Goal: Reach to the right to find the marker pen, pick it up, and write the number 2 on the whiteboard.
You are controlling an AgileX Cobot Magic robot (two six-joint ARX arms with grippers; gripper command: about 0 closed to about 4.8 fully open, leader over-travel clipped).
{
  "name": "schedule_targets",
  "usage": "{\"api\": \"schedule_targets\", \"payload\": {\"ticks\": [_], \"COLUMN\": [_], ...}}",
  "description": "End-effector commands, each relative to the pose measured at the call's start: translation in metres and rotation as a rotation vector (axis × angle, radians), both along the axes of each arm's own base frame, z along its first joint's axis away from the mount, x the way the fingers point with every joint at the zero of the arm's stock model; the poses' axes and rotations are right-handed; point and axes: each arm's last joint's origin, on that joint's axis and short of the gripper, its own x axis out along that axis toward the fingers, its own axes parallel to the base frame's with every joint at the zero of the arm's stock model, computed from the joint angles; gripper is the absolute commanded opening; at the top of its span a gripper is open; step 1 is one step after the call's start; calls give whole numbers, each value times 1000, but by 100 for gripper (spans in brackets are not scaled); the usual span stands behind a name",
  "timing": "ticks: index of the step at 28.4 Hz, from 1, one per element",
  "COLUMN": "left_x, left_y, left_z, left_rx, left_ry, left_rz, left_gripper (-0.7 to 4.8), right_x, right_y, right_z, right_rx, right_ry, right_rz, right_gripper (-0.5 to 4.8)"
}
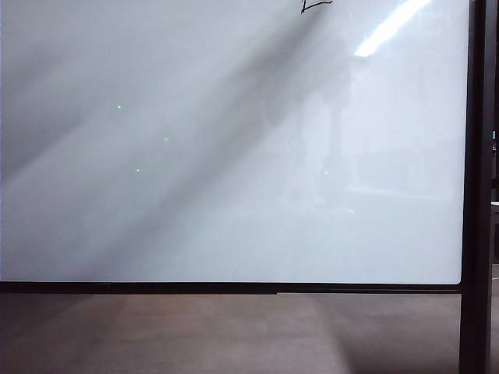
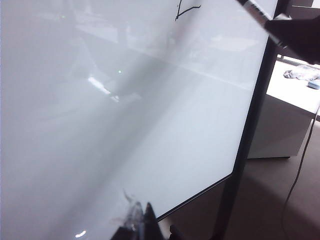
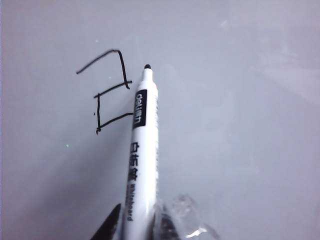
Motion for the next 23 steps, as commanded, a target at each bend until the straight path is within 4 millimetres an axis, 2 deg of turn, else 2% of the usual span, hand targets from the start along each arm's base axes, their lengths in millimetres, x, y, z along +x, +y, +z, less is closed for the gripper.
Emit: {"api": "schedule_targets", "payload": {"ticks": [1, 11, 19, 23], "left_x": [-1, -4, -22, -32], "left_y": [0, 2, 13, 20], "left_z": [4, 6, 17, 17], "left_rx": [-1, -8, -42, -43], "left_ry": [-19, -31, -85, -51], "left_rz": [-2, -1, 26, 58], "left_gripper": [-5, -5, -5, -5], "right_x": [-7, -24, -46, -62], "right_y": [-3, -11, -20, -27], "right_z": [7, 15, 22, 24], "right_rx": [3, -10, -29, -50], "right_ry": [-3, 24, 73, 125], "right_rz": [-5, -6, -9, -27], "right_gripper": [64, 63, 63, 63]}}
